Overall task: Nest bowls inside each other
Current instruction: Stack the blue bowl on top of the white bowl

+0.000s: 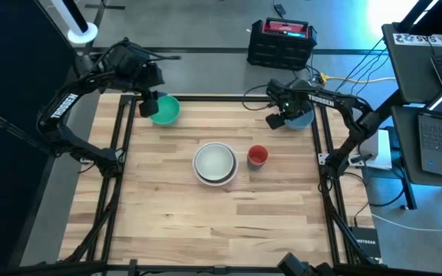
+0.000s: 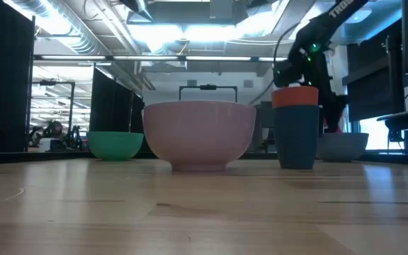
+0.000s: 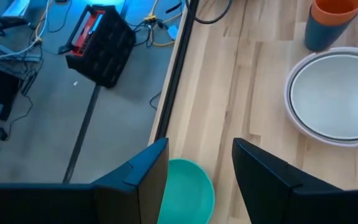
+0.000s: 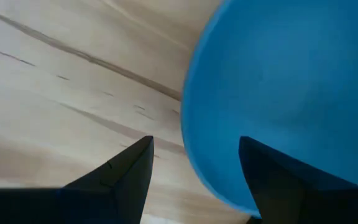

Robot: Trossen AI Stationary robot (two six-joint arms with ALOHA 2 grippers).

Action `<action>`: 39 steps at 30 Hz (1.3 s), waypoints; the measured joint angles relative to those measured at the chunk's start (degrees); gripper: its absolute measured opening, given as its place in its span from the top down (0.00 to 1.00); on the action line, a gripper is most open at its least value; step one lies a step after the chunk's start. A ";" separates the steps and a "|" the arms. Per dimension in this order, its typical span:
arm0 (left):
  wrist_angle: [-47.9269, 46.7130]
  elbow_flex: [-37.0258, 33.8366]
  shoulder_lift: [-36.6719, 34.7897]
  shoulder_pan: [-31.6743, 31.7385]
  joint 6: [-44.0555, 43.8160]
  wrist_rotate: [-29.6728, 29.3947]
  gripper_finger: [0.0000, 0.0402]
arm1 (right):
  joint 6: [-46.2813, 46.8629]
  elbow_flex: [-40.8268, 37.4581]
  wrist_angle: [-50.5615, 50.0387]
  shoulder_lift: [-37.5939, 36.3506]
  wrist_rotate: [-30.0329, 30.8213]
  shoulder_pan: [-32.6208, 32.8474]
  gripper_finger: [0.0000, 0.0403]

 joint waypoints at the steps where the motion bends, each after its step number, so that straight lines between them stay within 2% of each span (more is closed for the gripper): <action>1: 0.05 0.00 -0.05 0.09 0.36 0.00 0.60 | 0.00 -1.18 0.87 0.01 -0.08 -0.31 0.45; 6: 0.85 0.00 -0.05 0.09 1.36 0.00 0.60 | -0.24 -6.77 6.12 0.01 -1.42 -1.53 0.46; 8: 0.82 0.00 -0.05 0.09 1.34 0.00 0.60 | -1.03 -8.01 7.06 0.01 -1.50 -1.59 0.52; 10: 0.80 0.00 -0.05 0.09 1.34 0.02 0.60 | -2.28 -8.50 7.42 0.01 -1.08 -1.55 0.64; 12: 0.80 0.00 -0.05 0.09 1.34 0.02 0.60 | -4.02 -8.53 8.19 0.01 -1.02 -1.49 0.86; 13: 0.80 0.00 -0.05 0.09 1.34 0.02 0.60 | -5.31 -8.43 8.66 -0.01 -0.57 -1.35 0.92; 15: 0.80 0.00 -0.05 0.09 1.34 0.02 0.60 | -5.81 -7.50 7.72 -0.01 0.34 -1.21 0.97; 30: 0.85 -0.30 -0.11 0.82 -1.86 0.08 0.60 | -15.40 29.00 -4.90 -4.27 -7.97 21.08 1.00; 32: 0.62 -0.75 -0.11 0.88 -3.37 0.12 0.60 | -15.63 31.77 -1.48 -4.14 -9.80 26.68 1.00; 36: 0.47 -2.45 -0.11 0.83 -5.50 0.14 0.60 | -15.71 34.74 4.97 -0.72 -14.39 35.71 1.00; 39: 0.58 -3.60 0.11 0.72 -6.26 0.17 0.60 | -16.09 38.71 4.01 5.21 -17.13 39.33 1.00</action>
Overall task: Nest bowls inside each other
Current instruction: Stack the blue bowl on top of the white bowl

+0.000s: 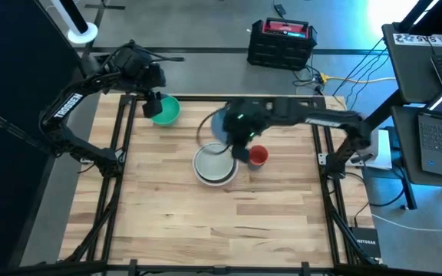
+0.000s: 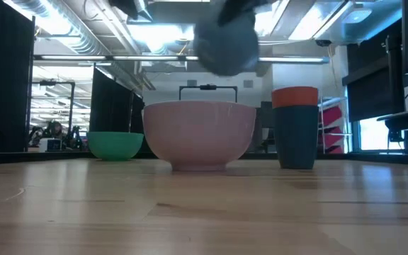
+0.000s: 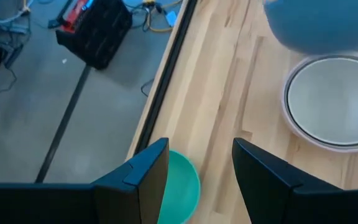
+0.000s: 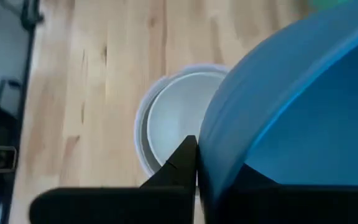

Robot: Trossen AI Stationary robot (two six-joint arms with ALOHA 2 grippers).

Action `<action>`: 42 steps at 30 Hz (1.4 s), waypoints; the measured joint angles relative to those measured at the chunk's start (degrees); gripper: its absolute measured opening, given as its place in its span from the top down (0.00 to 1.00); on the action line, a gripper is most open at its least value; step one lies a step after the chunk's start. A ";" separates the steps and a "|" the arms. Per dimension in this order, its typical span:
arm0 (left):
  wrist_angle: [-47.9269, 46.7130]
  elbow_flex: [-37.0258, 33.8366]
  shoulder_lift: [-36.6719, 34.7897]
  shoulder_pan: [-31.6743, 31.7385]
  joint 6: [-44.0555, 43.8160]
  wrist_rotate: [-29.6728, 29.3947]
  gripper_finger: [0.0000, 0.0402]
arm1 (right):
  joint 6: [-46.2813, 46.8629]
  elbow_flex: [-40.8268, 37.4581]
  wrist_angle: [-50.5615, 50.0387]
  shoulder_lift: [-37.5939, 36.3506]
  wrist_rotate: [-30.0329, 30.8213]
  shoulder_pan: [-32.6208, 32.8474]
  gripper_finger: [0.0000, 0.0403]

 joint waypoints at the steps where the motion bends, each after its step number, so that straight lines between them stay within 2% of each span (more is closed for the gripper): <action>1: -0.04 -0.44 0.02 0.00 -0.02 0.00 0.60 | -0.80 1.72 -1.26 2.24 -0.01 0.71 1.00; 7: -0.15 -1.75 0.02 0.00 -2.14 -0.01 0.60 | -2.56 15.43 -12.93 15.35 0.37 4.64 1.00; 23: -0.85 -1.78 0.06 0.00 -6.43 -0.06 0.60 | -5.49 23.67 -20.88 27.88 8.02 8.99 1.00; 31: -0.88 -1.78 0.06 0.00 -6.47 -0.11 0.60 | -7.20 23.67 -20.75 30.06 7.33 8.14 0.99; 34: -1.31 -1.78 0.09 0.00 -6.47 -0.11 0.60 | -7.98 23.65 -20.84 30.08 6.96 8.49 0.94; 37: -1.34 -1.79 0.07 0.00 -6.49 -0.14 0.60 | -7.80 23.78 -20.91 29.58 6.66 8.73 0.85; 42: -1.80 -3.05 0.24 0.20 -8.47 -1.00 0.60 | -4.91 25.50 -22.11 23.15 9.58 7.51 0.68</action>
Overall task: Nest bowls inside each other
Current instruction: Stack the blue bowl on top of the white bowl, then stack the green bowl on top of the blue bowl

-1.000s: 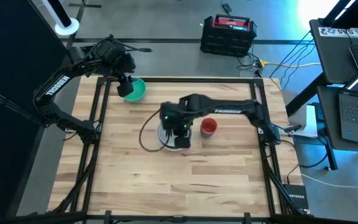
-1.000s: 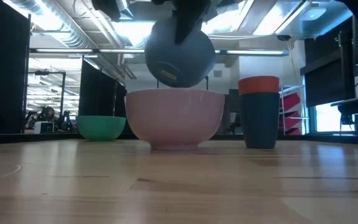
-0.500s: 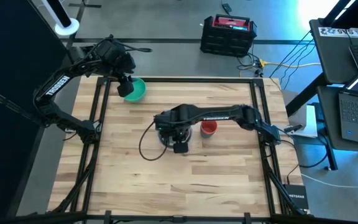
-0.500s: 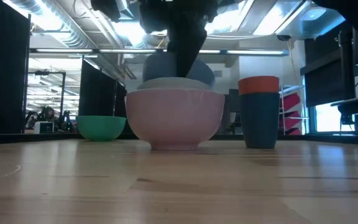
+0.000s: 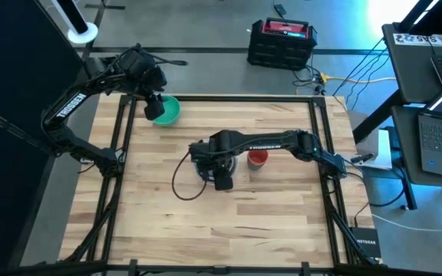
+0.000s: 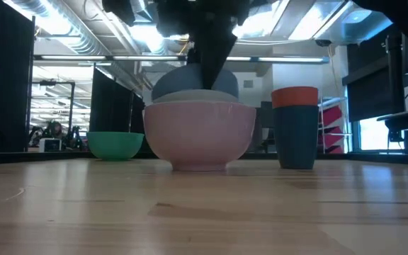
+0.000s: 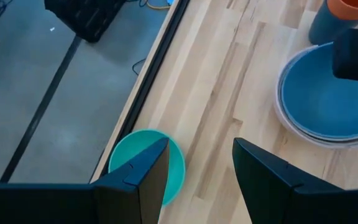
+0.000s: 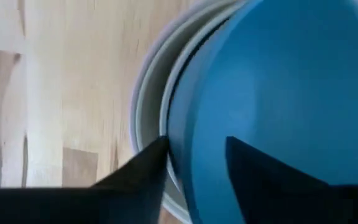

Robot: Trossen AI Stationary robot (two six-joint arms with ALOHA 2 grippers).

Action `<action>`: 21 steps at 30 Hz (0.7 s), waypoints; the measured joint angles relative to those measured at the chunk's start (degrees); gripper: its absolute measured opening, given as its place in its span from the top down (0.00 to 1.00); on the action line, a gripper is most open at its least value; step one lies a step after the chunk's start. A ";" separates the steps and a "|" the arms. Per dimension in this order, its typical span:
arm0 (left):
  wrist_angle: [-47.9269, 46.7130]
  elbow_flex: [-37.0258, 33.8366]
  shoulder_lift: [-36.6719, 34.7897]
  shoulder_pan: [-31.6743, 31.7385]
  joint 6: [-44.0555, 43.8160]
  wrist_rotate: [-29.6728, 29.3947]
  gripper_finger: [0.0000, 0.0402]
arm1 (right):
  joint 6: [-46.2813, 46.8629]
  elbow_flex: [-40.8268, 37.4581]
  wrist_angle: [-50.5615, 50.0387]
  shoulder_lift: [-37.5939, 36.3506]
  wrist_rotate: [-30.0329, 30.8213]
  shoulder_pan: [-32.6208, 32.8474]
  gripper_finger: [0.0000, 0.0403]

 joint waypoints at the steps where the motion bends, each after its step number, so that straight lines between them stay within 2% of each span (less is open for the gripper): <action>1: -0.09 -0.27 0.04 0.04 -0.42 -0.18 0.60 | 0.58 0.34 -0.24 -1.28 0.58 -0.24 0.65; 9: -0.84 -2.42 0.34 0.38 -3.78 -1.65 0.60 | 5.21 3.10 -2.16 -11.56 5.26 -2.20 0.39; 15: 0.79 -12.57 4.45 2.67 -5.60 -3.74 0.60 | 11.53 3.17 -1.58 -22.02 18.28 -2.51 0.37; 21: 6.78 -24.77 10.52 4.41 -2.59 -4.87 0.60 | 16.35 3.14 -3.14 -25.60 19.21 -2.46 0.37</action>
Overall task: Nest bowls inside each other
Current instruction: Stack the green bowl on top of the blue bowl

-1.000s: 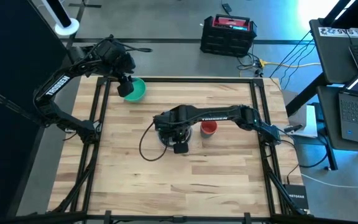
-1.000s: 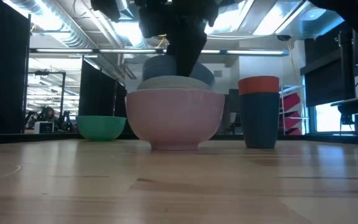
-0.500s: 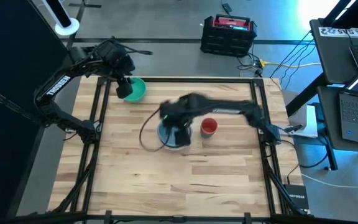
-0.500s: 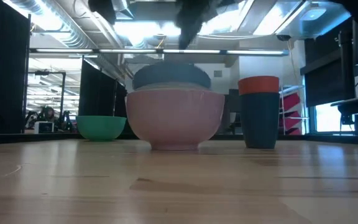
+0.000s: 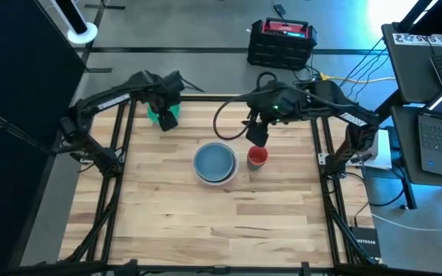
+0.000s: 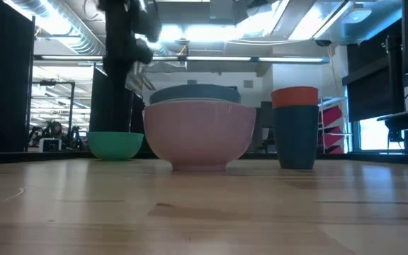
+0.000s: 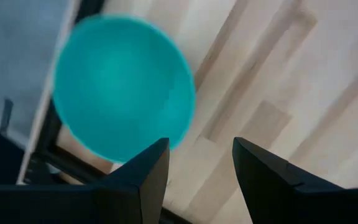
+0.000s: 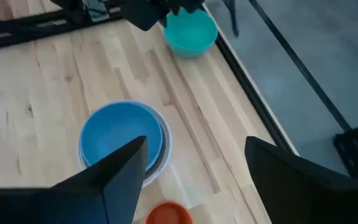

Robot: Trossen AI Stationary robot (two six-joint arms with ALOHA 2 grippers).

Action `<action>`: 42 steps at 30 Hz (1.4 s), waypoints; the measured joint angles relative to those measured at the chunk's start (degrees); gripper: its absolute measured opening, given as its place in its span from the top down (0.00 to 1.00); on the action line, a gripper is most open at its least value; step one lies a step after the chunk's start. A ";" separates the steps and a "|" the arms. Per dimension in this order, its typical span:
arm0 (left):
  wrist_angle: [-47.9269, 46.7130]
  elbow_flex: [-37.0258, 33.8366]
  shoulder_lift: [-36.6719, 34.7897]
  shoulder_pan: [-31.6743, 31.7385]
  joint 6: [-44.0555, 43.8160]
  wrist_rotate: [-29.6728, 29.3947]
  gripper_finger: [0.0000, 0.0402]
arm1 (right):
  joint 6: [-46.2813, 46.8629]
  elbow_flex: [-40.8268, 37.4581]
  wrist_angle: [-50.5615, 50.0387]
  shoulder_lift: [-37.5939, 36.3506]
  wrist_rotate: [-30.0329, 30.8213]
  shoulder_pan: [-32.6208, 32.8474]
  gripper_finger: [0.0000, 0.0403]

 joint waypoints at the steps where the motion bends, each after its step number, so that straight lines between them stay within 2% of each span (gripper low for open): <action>1: 1.17 -1.53 0.85 0.32 0.01 0.00 0.60 | 0.33 -0.04 -0.71 0.00 0.37 0.02 0.37; 4: 4.84 -4.91 2.68 1.36 0.03 -0.01 0.60 | 1.16 -0.04 -2.83 -0.01 1.30 -0.02 0.37; 22: 16.60 -13.14 6.20 2.88 5.04 2.04 0.61 | 1.23 -0.08 -4.16 0.24 3.87 -0.02 0.37; 25: 17.07 -14.14 6.20 3.08 6.84 2.02 0.71 | 1.33 -0.08 -4.24 0.24 3.89 -0.02 0.37; 28: 17.95 -14.13 6.20 3.28 9.07 1.98 0.93 | 1.53 -0.08 -4.48 0.26 4.38 -0.02 0.37; 30: 19.03 -14.15 6.20 3.52 10.75 1.90 0.98 | 1.65 -0.08 -4.92 0.26 4.43 -0.02 0.37; 33: 17.64 -12.71 6.20 3.44 12.75 0.46 0.99 | 3.09 -0.28 -6.28 0.25 5.26 0.06 0.37; 35: 14.29 -9.78 5.65 1.57 13.05 0.02 1.00 | 6.03 -5.02 -5.23 -1.90 5.16 2.19 0.37; 42: 1.90 5.53 3.04 -12.80 11.98 0.93 1.00 | 18.85 -26.80 -1.43 -12.50 4.62 12.84 0.37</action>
